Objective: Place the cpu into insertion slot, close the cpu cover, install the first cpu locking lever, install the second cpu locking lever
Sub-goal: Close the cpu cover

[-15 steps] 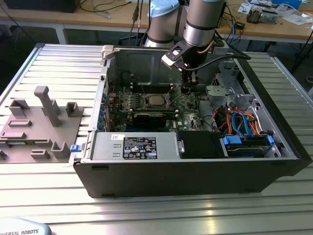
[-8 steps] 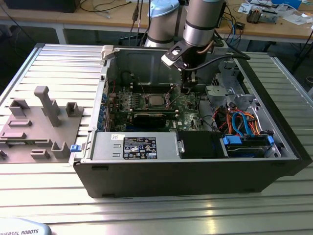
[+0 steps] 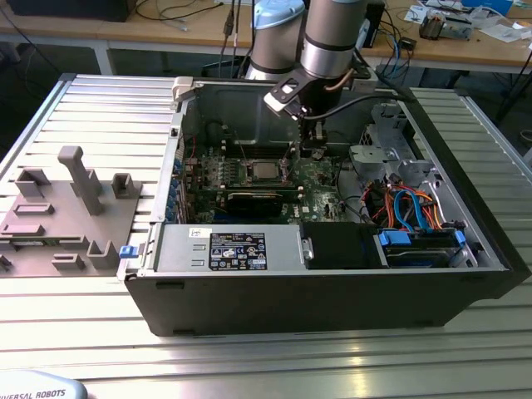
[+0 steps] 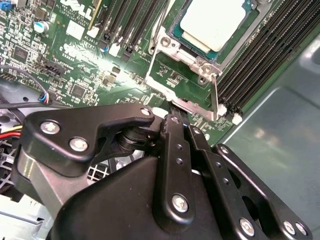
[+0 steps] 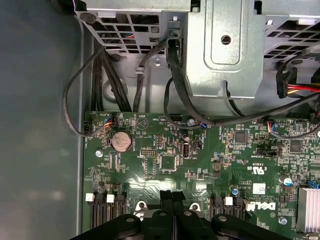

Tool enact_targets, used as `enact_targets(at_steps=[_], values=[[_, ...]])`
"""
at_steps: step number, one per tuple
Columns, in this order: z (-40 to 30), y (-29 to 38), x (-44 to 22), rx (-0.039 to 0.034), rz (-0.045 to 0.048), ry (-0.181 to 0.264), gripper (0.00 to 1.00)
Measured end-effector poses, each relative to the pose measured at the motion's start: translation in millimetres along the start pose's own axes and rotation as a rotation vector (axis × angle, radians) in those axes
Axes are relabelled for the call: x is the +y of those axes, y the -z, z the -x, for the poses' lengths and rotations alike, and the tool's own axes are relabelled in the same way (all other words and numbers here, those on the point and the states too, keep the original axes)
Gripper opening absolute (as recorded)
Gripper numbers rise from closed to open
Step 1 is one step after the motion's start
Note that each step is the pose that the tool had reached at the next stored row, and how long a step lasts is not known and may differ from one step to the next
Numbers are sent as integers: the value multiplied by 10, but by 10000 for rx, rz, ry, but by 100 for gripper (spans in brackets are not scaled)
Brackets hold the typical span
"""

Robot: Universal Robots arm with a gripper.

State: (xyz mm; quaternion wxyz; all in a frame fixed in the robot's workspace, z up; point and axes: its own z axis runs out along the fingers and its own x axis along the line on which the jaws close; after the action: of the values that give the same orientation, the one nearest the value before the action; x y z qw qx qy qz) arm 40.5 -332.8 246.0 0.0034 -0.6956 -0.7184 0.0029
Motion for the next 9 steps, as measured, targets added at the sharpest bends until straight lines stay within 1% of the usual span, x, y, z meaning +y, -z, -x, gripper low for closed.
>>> enact_targets(at_steps=[9], values=[[-1, -3, -32, 0, 0, 0, 11]])
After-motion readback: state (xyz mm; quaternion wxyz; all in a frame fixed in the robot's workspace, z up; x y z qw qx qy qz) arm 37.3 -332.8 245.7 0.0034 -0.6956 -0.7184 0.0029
